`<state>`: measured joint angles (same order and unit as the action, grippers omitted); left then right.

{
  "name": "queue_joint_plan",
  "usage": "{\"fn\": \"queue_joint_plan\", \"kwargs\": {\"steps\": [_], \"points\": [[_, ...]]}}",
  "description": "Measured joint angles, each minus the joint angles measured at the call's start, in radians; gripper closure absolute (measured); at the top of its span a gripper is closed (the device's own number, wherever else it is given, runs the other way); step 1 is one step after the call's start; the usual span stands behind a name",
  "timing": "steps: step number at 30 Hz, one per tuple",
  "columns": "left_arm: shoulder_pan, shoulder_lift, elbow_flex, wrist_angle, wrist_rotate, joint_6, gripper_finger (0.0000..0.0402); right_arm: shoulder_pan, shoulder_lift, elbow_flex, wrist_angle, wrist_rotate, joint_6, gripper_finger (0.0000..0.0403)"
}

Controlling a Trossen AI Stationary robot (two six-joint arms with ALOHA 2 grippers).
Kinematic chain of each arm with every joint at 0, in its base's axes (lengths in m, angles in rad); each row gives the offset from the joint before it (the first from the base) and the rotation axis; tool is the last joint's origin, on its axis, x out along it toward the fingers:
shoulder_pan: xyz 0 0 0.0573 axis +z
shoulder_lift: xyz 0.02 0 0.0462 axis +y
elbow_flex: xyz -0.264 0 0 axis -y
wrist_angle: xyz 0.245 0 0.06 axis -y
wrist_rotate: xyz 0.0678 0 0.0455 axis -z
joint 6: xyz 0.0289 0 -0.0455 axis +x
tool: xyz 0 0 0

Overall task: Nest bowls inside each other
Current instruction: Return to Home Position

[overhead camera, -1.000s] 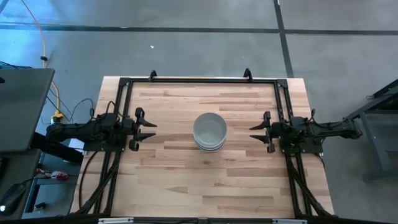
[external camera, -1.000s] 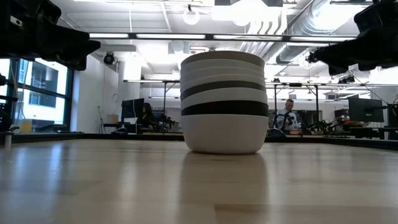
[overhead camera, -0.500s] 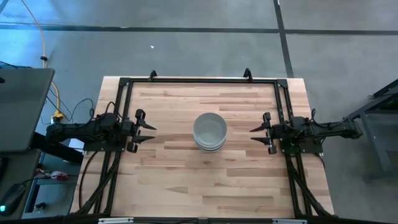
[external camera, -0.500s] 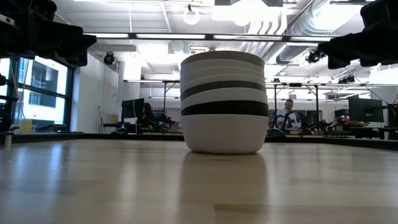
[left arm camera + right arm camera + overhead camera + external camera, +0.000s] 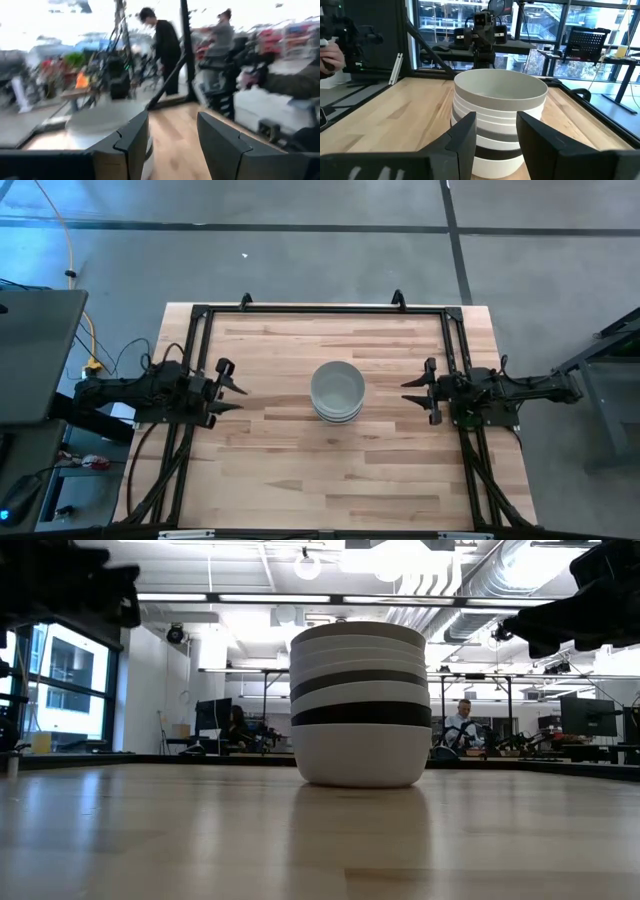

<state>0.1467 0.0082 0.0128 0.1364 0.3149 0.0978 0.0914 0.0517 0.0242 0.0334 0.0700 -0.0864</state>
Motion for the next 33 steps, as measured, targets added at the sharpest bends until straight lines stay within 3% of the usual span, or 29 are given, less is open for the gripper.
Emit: {"fn": "queue_joint_plan", "kwargs": {"steps": [5, 12, 33], "points": [[0.0, 0.013, -0.001, -0.1, -0.159, -0.037, 0.0243, 0.0, 0.0, 0.0, 0.0, -0.001, 0.0, 0.0269], [-0.003, 0.036, 0.0, -0.113, -0.255, -0.063, 0.0243, 0.0, 0.0, 0.0, 0.0, -0.002, 0.0, 0.0269], [-0.004, 0.061, 0.0, -0.118, -0.274, -0.087, 0.0243, 0.0, 0.0, 0.0, 0.0, -0.002, 0.0, 0.0269]]}}
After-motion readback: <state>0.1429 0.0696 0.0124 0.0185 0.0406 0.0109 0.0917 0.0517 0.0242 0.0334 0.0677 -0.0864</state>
